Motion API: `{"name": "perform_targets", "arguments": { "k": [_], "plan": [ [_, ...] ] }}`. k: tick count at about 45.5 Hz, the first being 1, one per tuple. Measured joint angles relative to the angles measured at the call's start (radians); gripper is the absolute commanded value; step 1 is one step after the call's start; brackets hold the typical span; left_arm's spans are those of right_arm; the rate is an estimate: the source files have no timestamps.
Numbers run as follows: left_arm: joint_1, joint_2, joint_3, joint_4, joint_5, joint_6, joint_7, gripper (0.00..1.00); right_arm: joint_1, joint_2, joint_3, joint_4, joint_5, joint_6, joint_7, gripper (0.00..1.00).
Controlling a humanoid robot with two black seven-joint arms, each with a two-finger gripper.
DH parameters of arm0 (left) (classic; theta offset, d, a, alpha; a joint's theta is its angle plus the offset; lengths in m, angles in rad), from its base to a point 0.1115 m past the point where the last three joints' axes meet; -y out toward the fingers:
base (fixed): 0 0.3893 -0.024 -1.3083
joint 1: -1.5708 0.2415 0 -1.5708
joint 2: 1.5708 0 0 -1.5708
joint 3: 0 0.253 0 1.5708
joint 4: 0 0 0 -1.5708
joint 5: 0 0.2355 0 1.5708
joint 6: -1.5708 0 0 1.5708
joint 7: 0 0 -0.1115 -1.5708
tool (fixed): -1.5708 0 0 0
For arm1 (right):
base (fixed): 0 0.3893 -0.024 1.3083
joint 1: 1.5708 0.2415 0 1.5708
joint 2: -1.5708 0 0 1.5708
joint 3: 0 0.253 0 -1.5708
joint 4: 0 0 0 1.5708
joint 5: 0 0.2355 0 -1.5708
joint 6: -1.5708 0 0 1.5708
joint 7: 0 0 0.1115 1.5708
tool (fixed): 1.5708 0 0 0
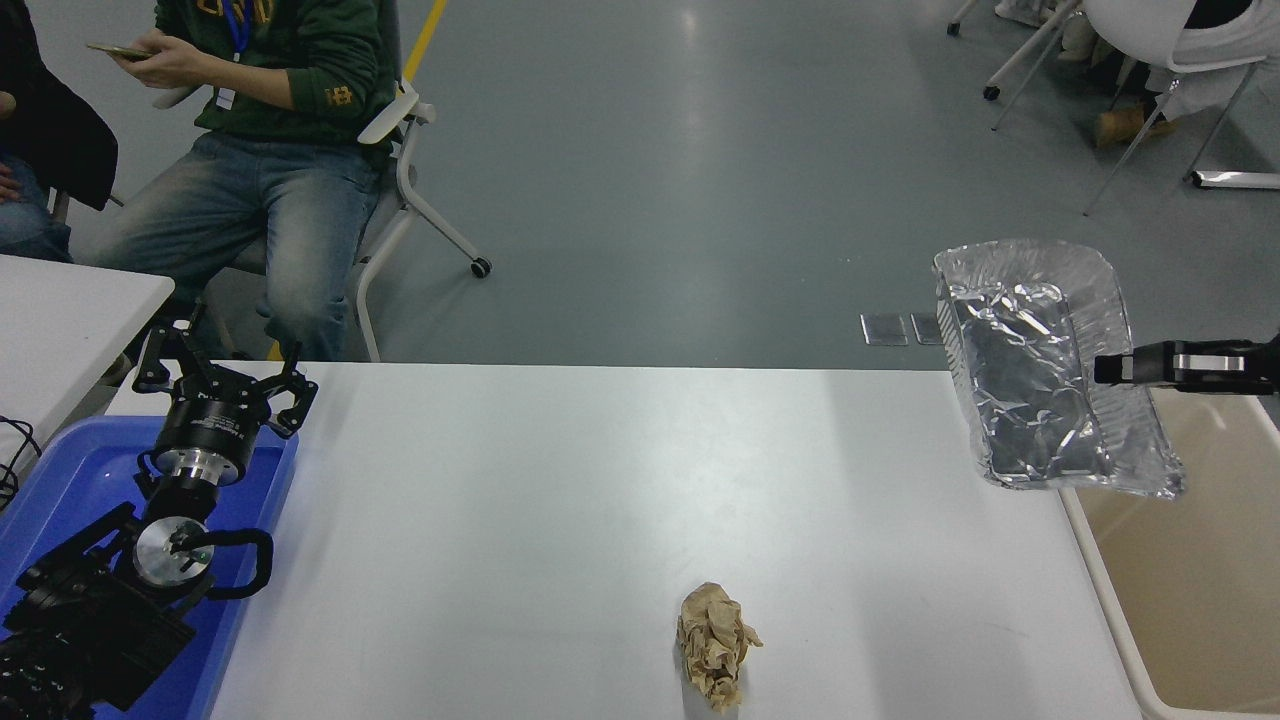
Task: Clean the table surface
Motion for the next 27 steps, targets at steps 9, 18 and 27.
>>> {"name": "perform_targets", "arguments": {
  "k": [9, 18, 27],
  "plan": [
    [0.000, 0.000, 0.000, 0.000, 0.000, 0.000, 0.000, 1.00, -0.048, 0.057, -0.002, -0.136, 0.003, -0.035, 0.003, 0.00],
    [0.000, 0.000, 0.000, 0.000, 0.000, 0.000, 0.000, 1.00, -0.111, 0.127, -0.002, -0.280, 0.003, -0.068, 0.010, 0.00],
    [0.000, 0.000, 0.000, 0.000, 0.000, 0.000, 0.000, 1.00, -0.169, 0.209, -0.004, -0.434, 0.003, -0.098, 0.027, 0.00]
  ]
}}
